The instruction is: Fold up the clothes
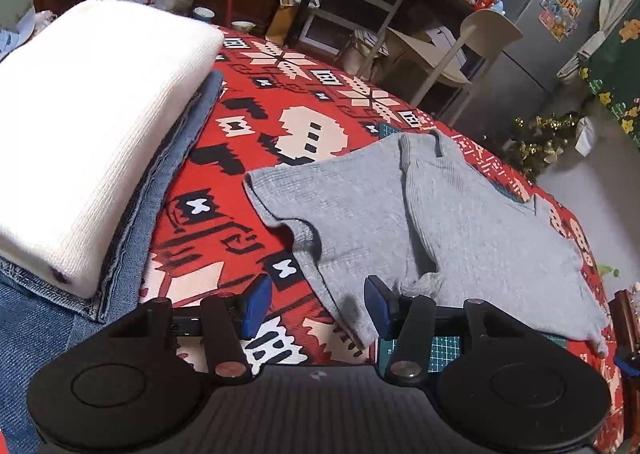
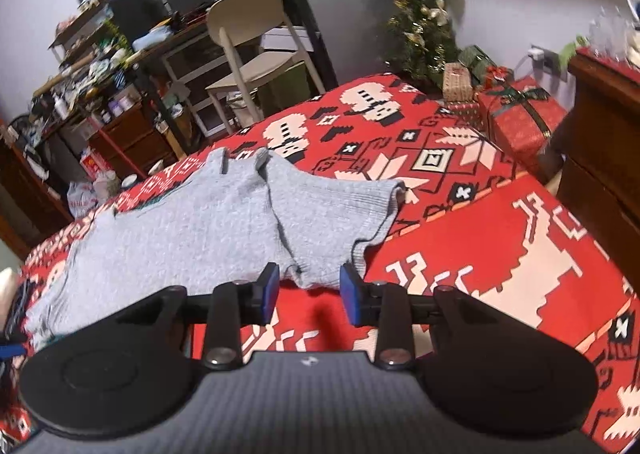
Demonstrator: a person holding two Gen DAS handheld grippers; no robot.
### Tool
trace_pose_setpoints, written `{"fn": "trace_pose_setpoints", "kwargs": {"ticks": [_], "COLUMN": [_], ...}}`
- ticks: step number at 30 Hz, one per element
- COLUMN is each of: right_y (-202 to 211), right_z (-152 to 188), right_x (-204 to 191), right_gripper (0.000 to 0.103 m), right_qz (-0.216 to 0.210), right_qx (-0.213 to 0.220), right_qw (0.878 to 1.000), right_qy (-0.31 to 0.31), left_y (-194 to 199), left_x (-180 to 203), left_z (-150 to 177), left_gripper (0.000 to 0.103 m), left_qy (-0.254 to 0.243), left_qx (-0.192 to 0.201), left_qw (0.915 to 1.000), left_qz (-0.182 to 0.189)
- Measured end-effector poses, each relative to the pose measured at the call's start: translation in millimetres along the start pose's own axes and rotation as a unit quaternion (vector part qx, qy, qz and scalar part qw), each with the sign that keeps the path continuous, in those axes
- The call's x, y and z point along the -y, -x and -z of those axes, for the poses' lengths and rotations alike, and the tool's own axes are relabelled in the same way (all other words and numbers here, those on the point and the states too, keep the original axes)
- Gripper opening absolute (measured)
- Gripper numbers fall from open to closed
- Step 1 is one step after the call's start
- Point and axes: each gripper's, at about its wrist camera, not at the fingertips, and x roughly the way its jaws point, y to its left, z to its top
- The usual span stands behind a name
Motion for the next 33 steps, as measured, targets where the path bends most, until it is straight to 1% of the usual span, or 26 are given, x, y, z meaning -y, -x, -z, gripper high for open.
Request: {"fn": "trace_pose_setpoints", "kwargs": {"ticks": [4,8,11,13,16,18,20,21,22,23,24,26,30,33], "right_y": [-5.7,-8.6,-11.1,-14.4,-21.5,-28.4,-35.1,-38.4,-41.0,-43.1,-44.4,-41.2,-27.5,-14.2], "right_z": [-0.5,-2.8,-4.5,-4.6,-3.9,-3.7,-3.2,-2.9,-2.3,-1.5,-0.7,-0.3,-2.1,-5.3], "right_x": [-0.4,-4.7,-5.4,-1.6,4.4,3.4,3.1,3.0,2.9,2.6,1.7,-1.3,-7.5,-8.9], "right_gripper": [0.039,0.040,0.042,0.042,0.042,0.042,0.041,0.040,0.030,0.013,0.012,0.007,0.006,0.006], "right_qz": [0.006,0.022,0.036,0.040,0.022,0.033,0.036,0.036,0.036,0.035,0.037,0.036,0.031,0.022], "right_qx": [-0.003,0.005,0.008,0.002,-0.007,-0.014,-0.021,-0.025,-0.027,-0.030,-0.032,-0.027,-0.013,-0.012], "right_qw": [1.000,0.999,0.997,0.998,0.999,0.999,0.999,0.999,0.999,0.999,0.999,0.999,0.999,0.999], "right_qy": [0.009,0.042,0.060,0.053,0.022,0.021,0.020,0.019,0.019,0.018,0.021,0.028,0.042,0.043], "left_y": [-3.2,-7.8,-11.6,-14.5,-19.3,-22.8,-24.6,-25.7,-26.7,-26.0,-25.2,-21.4,-7.6,8.7], "left_x": [5.6,15.0,17.8,21.8,35.0,44.1,46.3,47.1,46.4,44.6,42.7,39.0,31.8,29.9], "left_z": [0.1,-1.7,-4.1,-5.3,-4.5,-3.5,-4.0,-4.3,-4.7,-4.9,-5.0,-4.7,-4.3,-5.5], "left_gripper": [0.050,0.051,0.053,0.054,0.053,0.051,0.032,0.013,0.010,0.009,0.006,0.005,0.005,0.004], "left_qy": [-0.004,-0.023,-0.025,-0.034,-0.069,-0.091,-0.090,-0.090,-0.087,-0.085,-0.082,-0.074,-0.059,-0.050], "left_qx": [0.002,0.004,0.006,0.007,0.002,-0.004,-0.007,-0.009,-0.012,-0.012,-0.011,-0.011,-0.003,0.004], "left_qw": [1.0000,0.9995,0.9994,0.9989,0.9963,0.9936,0.9936,0.9935,0.9933,0.9935,0.9938,0.9948,0.9965,0.9976], "left_qz": [-0.003,-0.020,-0.024,-0.031,-0.053,-0.066,-0.067,-0.069,-0.074,-0.075,-0.075,-0.070,-0.060,-0.048]}}
